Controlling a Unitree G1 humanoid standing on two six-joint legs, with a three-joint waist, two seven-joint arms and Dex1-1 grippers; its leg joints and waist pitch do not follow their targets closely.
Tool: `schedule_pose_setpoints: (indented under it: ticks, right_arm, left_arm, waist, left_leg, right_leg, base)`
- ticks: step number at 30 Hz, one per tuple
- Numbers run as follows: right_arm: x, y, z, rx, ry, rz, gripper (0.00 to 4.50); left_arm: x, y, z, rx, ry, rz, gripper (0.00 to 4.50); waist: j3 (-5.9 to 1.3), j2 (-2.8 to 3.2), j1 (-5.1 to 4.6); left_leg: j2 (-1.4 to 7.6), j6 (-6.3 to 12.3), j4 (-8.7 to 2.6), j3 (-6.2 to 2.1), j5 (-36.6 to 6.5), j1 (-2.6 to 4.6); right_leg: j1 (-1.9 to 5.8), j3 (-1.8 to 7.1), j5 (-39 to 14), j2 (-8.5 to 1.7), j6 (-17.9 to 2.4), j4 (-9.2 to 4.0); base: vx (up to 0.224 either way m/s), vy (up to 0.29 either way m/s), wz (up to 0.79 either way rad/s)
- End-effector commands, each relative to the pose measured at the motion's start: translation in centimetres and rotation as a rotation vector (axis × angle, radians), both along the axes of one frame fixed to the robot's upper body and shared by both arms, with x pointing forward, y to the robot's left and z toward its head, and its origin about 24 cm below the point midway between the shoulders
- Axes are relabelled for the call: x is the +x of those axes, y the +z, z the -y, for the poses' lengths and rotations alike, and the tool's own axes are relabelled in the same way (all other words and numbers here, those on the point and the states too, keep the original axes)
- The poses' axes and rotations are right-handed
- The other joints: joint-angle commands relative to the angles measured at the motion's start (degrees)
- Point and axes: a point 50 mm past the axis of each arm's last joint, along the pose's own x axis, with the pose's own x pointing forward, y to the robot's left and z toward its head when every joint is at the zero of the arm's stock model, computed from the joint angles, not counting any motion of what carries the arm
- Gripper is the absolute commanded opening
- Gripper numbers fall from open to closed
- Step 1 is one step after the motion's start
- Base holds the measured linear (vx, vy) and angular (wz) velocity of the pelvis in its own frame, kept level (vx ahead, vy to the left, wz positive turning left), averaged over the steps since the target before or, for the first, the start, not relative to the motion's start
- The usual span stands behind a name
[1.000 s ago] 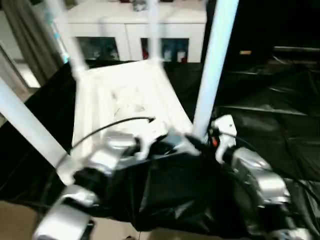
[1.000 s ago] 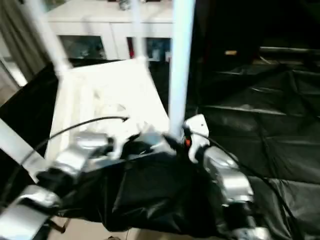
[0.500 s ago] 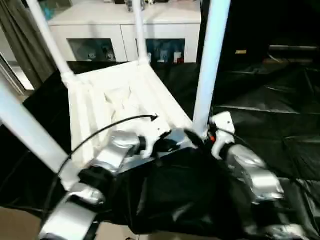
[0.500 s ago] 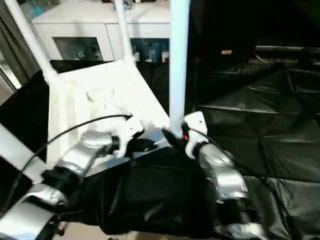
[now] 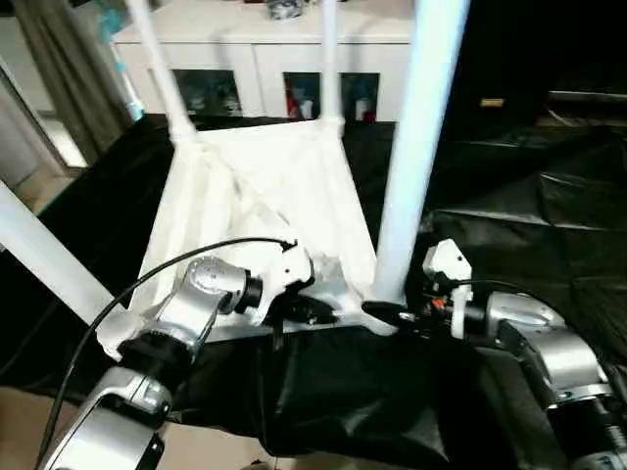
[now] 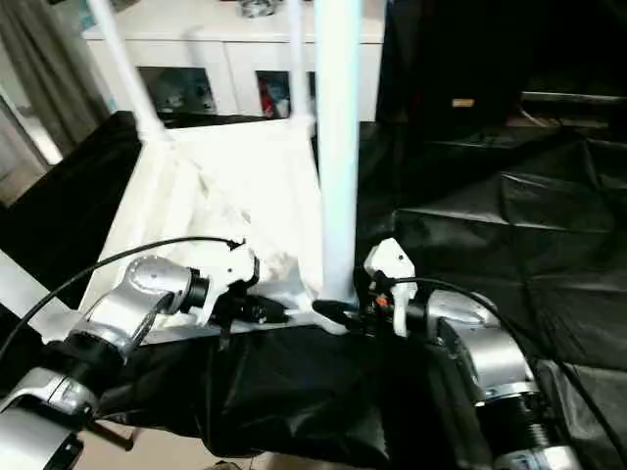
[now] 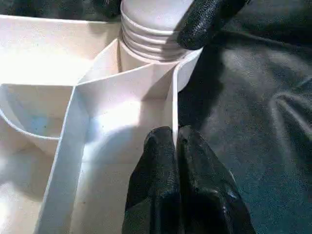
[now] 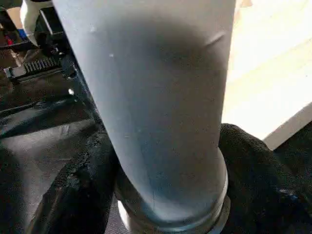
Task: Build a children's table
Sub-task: Rotate leg to tighten
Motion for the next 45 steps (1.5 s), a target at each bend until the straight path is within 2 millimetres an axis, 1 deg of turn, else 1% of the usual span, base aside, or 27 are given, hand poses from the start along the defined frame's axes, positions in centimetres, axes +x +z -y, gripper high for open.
schedule_pose_setpoints:
  ticks: [1, 6, 9, 10, 11, 12, 13, 14, 15, 16, 17, 19, 20, 21, 23, 24, 25, 28, 29, 30, 31, 33, 38, 40, 43, 44, 45]
  right_arm:
    - [-0.3, 0.1, -0.8, 0.023, 0.05, -0.011, 2.75]
    - [-0.5, -0.2, -1.0, 0.033, 0.035, -0.026, 2.67]
    - [0.0, -1.0, -1.1, 0.009, -0.078, -0.03, 2.66]
    - [0.5, -1.7, -1.2, -0.017, -0.164, -0.026, 2.66]
    - [0.5, -1.7, -1.2, -0.017, -0.164, -0.026, 2.65]
    - [0.9, -2.2, -1.3, -0.028, -0.252, -0.033, 2.65]
    - [1.3, -2.9, -1.6, -0.025, -0.35, -0.051, 2.65]
    - [1.3, -3.1, -1.8, -0.021, -0.38, -0.06, 2.65]
    - [1.5, -3.5, -2.2, -0.016, -0.429, -0.076, 2.65]
    - [1.7, -4.0, -2.7, -0.007, -0.486, -0.099, 2.64]
    - [1.8, -4.2, -3.1, -0.004, -0.524, -0.115, 2.64]
    - [2.2, -4.6, -4.4, -0.001, -0.6, -0.138, 2.64]
    - [2.3, -4.6, -4.5, -0.001, -0.603, -0.139, 2.64]
    - [2.4, -4.5, -5.0, 0.003, -0.589, -0.126, 2.64]
    - [2.4, -3.9, -5.8, 0.051, -0.528, -0.109, 2.64]
    - [2.4, -3.8, -5.8, 0.057, -0.522, -0.107, 2.99]
    - [2.4, -3.4, -5.9, 0.086, -0.485, -0.101, 3.2]
    - [2.2, -2.8, -5.7, 0.091, -0.408, -0.089, 3.41]
    - [2.0, -2.6, -5.4, 0.072, -0.362, -0.07, 3.56]
    - [1.8, -2.4, -5.1, 0.055, -0.317, -0.057, 3.56]
    - [1.5, -2.2, -4.6, 0.036, -0.266, -0.047, 3.56]
    - [1.3, -2.0, -3.9, 0.019, -0.216, -0.037, 3.56]
    - [0.3, -0.9, -1.5, -0.008, -0.066, -0.035, 3.56]
    - [0.2, -0.8, -1.1, -0.018, -0.04, -0.035, 3.56]
    - [-0.1, -0.7, -0.7, -0.021, -0.009, -0.048, 3.24]
    - [-0.1, -0.7, -0.6, -0.021, 0.003, -0.054, 3.21]
    - [-0.2, -0.7, -0.6, -0.02, 0.005, -0.055, 3.14]
  left_arm:
    - [0.0, 1.1, 0.8, -0.043, -0.048, 0.029, 0.0]
    - [0.3, 1.0, 1.0, -0.037, -0.013, 0.051, 0.0]
    - [1.3, 1.0, 1.4, -0.03, 0.082, 0.091, 0.0]
    - [1.8, 1.1, 1.9, -0.03, 0.14, 0.104, 0.0]
    - [1.8, 1.1, 1.9, -0.03, 0.14, 0.104, 0.0]
    - [2.3, 1.2, 2.4, -0.042, 0.197, 0.117, 0.0]
    - [2.7, 1.3, 3.2, -0.057, 0.246, 0.125, 0.0]
    - [2.8, 1.3, 3.5, -0.061, 0.26, 0.128, 0.0]
    - [3.0, 1.3, 4.1, -0.065, 0.29, 0.136, 0.0]
    - [3.0, 1.3, 4.9, -0.071, 0.308, 0.137, 0.0]
    - [3.0, 1.3, 5.4, -0.074, 0.32, 0.139, 0.0]
    - [3.1, 1.4, 6.8, -0.097, 0.343, 0.139, 0.0]
    - [3.0, 1.4, 6.9, -0.098, 0.343, 0.139, 0.0]
    - [2.9, 1.4, 7.2, -0.103, 0.333, 0.136, 0.0]
    - [2.7, 1.3, 7.4, -0.105, 0.302, 0.132, 0.0]
    - [2.7, 1.3, 7.3, -0.105, 0.299, 0.132, 0.0]
    - [2.6, 1.2, 7.1, -0.103, 0.278, 0.126, 0.0]
    - [2.4, 1.1, 6.4, -0.095, 0.237, 0.125, 0.0]
    - [2.3, 1.0, 6.0, -0.094, 0.215, 0.121, 0.0]
    - [2.2, 1.0, 5.5, -0.089, 0.199, 0.117, 0.0]
    - [2.1, 0.9, 5.0, -0.083, 0.178, 0.118, 0.0]
    - [1.9, 0.9, 4.4, -0.075, 0.147, 0.113, 0.0]
    - [1.0, 1.1, 2.5, -0.075, 0.018, 0.075, 0.0]
    - [0.8, 1.2, 2.1, -0.078, -0.002, 0.06, 0.0]
    - [0.5, 1.2, 1.7, -0.074, -0.031, 0.044, 0.0]
    - [0.4, 1.2, 1.5, -0.07, -0.042, 0.039, 0.0]
    - [0.4, 1.2, 1.4, -0.068, -0.043, 0.038, 0.0]
  waist:
    - [-3.75, -0.81, -0.15]
    - [-3.71, -0.87, -0.2]
    - [-3.63, -0.84, -0.37]
    - [-3.4, -0.89, -0.58]
    - [-3.32, -0.93, -0.68]
    - [-3.34, -0.99, -0.7]
    - [-3.28, -0.92, -0.84]
    - [-3.21, -0.99, -1.18]
    - [-3.33, -1.18, -1.36]
    - [-3.3, -1.05, -1.5]
    - [-3.13, -0.92, -1.93]
    - [-3.2, -1.01, -2.38]
    - [-3.26, -1.0, -2.47]
    - [-3.25, -0.67, -2.51]
    - [-3.28, -0.7, -2.54]
    - [-3.28, -0.7, -2.54]
    - [-3.32, -0.74, -2.6]
    - [-3.45, -0.74, -2.67]
    - [-3.62, -0.83, -2.62]
    - [-3.62, -0.83, -2.62]
    - [-3.69, -0.71, -2.51]
    - [-3.69, -0.78, -2.43]
    - [-3.55, -0.57, -1.95]
    - [-3.51, -0.55, -1.74]
    - [-3.55, -0.6, -1.26]
    - [-3.53, -0.43, -1.18]
    - [-3.54, -0.49, -1.16]
  left_leg:
    - [2.95, 4.79, -3.59, -0.83, -9.25, 0.89]
    - [2.87, 4.45, -3.64, -0.87, -9.6, 0.85]
    - [2.85, 4.0, -3.74, -0.92, -10.05, 0.9]
    - [2.7, 3.09, -3.88, -0.91, -11.6, 1.01]
    - [2.63, 2.73, -3.98, -0.93, -12.29, 1.06]
    - [2.6, 2.42, -4.04, -1.01, -12.66, 1.08]
    - [2.55, 2.02, -4.08, -0.96, -13.33, 1.2]
    - [2.41, 1.34, -4.13, -0.98, -13.97, 1.25]
    - [2.42, 1.13, -4.27, -1.22, -13.7, 1.08]
    - [2.45, 1.22, -4.3, -1.21, -13.37, 1.0]
    - [2.41, 1.08, -4.33, -1.13, -14.42, 1.19]
    - [2.18, 1.05, -4.34, -1.18, -14.55, 1.03]
    - [2.19, 1.09, -4.35, -1.22, -14.57, 1.05]
    - [2.25, 1.37, -4.33, -1.19, -14.75, 1.06]
    - [2.26, 2.03, -4.34, -1.21, -14.64, 0.9]
    - [2.26, 2.03, -4.34, -1.21, -14.64, 0.9]
    - [2.32, 2.52, -4.35, -1.22, -14.3, 0.84]
    - [2.35, 3.04, -4.27, -1.23, -13.47, 0.69]
    - [2.4, 3.61, -4.11, -1.23, -12.09, 0.7]
    - [2.4, 3.61, -4.11, -1.23, -12.09, 0.7]
    - [2.52, 4.62, -3.93, -1.14, -10.16, 0.53]
    - [2.54, 5.14, -3.79, -1.01, -10.14, 0.54]
    - [2.91, 5.23, -3.92, -0.93, -11.12, 0.72]
    - [2.94, 4.99, -3.94, -0.86, -11.48, 0.77]
    - [3.03, 4.71, -3.93, -0.87, -11.21, 0.88]
    - [3.04, 4.62, -3.94, -0.88, -11.3, 0.88]
    - [3.03, 4.52, -3.94, -0.86, -11.48, 0.9]
  right_leg:
    - [2.83, 2.14, -8.35, -4.46, -13.3, -4.24]
    - [2.88, 2.12, -9.28, -4.44, -12.97, -4.35]
    - [2.73, 2.09, -9.91, -4.38, -12.75, -4.47]
    - [2.62, 2.11, -12.93, -4.47, -12.13, -4.84]
    - [2.59, 2.08, -14.5, -4.44, -11.71, -4.98]
    - [2.74, 2.07, -15.62, -4.49, -11.3, -5.05]
    - [2.45, 2.13, -17.18, -4.49, -10.82, -5.33]
    - [2.36, 2.15, -18.51, -4.43, -10.5, -5.42]
    - [2.73, 2.1, -18.5, -4.51, -9.99, -5.36]
    - [2.67, 2.18, -17.93, -4.47, -9.94, -5.35]
    - [2.33, 2.2, -18.23, -4.46, -10.18, -5.55]
    - [2.49, 2.14, -18.72, -4.44, -9.91, -5.61]
    - [2.55, 2.14, -18.74, -4.45, -9.79, -5.62]
    - [2.5, 2.18, -18.09, -4.39, -9.69, -5.79]
    - [2.71, 2.22, -16.64, -4.5, -9.99, -5.63]
    - [2.71, 2.22, -16.64, -4.5, -9.99, -5.63]
    - [2.79, 2.22, -15.62, -4.49, -10.33, -5.55]
    - [3.03, 2.21, -13.57, -4.55, -10.95, -5.29]
    - [3.22, 2.17, -11.07, -4.45, -11.4, -5.07]
    - [3.22, 2.17, -11.07, -4.45, -11.4, -5.07]
    - [3.28, 2.17, -7.13, -4.47, -12.46, -4.65]
    - [3.32, 2.12, -6.57, -4.54, -13.03, -4.61]
    - [3.11, 2.1, -9.14, -4.44, -13.3, -4.68]
    - [2.97, 2.1, -9.42, -4.4, -13.64, -4.66]
    - [2.92, 2.16, -8.98, -4.53, -13.76, -4.57]
    - [2.87, 2.18, -9.21, -4.56, -13.77, -4.57]
    - [2.87, 2.17, -9.38, -4.53, -13.78, -4.62]
  base:
    - [0.0, 0.0, 0.0]
    - [0.0, 0.0, 0.0]
    - [0.0, 0.0, 0.0]
    - [0.0, 0.0, 0.0]
    - [0.0, 0.0, 0.0]
    - [0.0, 0.0, 0.0]
    - [0.0, 0.0, 0.0]
    - [0.0, 0.0, 0.0]
    - [0.0, 0.0, 0.0]
    - [0.0, 0.0, 0.0]
    - [0.0, 0.0, 0.0]
    - [0.0, 0.0, 0.0]
    - [0.0, 0.0, 0.0]
    - [0.0, 0.0, 0.0]
    - [0.0, 0.0, 0.0]
    - [0.0, 0.0, 0.0]
    - [0.0, 0.0, 0.0]
    - [0.0, 0.0, 0.0]
    - [0.0, 0.0, 0.0]
    - [0.0, 0.0, 0.0]
    - [0.0, 0.0, 0.0]
    - [0.0, 0.0, 0.0]
    - [0.0, 0.0, 0.0]
    - [0.0, 0.0, 0.0]
    - [0.0, 0.0, 0.0]
    - [0.0, 0.0, 0.0]
    - [0.0, 0.0, 0.0]
